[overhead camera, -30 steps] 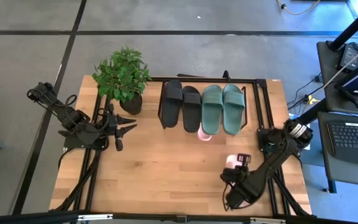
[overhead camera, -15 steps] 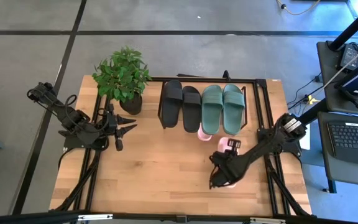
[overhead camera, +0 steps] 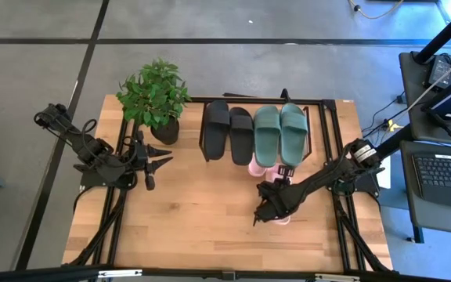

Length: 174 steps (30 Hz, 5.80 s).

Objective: Pick and place slides into the shelf
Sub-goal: Put the pink slides under the shelf, then return to Home Position

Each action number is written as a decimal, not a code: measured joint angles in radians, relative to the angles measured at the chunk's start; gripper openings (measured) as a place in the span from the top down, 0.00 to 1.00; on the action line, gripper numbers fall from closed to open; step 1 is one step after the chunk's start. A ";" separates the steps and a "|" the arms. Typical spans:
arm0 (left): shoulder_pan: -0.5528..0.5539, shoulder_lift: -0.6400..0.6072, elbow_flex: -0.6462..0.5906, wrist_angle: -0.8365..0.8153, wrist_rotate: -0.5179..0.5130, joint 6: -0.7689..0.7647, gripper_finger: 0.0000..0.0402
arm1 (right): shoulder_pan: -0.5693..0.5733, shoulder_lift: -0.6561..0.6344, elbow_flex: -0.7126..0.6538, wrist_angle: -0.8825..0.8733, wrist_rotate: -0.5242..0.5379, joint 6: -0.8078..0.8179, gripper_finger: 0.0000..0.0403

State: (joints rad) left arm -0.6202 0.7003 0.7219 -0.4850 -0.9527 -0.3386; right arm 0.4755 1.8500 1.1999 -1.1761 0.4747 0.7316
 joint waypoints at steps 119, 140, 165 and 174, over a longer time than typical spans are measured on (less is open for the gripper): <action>0.000 0.000 0.000 -0.054 0.031 -0.055 0.81 | 0.000 -0.100 -0.260 0.389 -0.036 0.179 0.39; 0.000 0.000 0.000 -0.053 0.030 -0.074 0.81 | 0.060 -0.102 -0.112 0.284 -0.039 0.146 0.39; 0.093 -0.026 0.000 0.217 0.197 -0.012 0.81 | -0.111 -0.618 -0.045 0.817 -0.237 -0.520 0.39; 0.191 -0.027 0.000 0.346 0.264 0.137 0.81 | -0.303 -0.648 -0.047 0.765 -0.365 -0.666 0.39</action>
State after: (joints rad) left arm -0.4288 0.6733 0.7223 -0.1393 -0.6888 -0.2018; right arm 0.1722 1.2023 1.1526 -0.4109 0.1095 0.0651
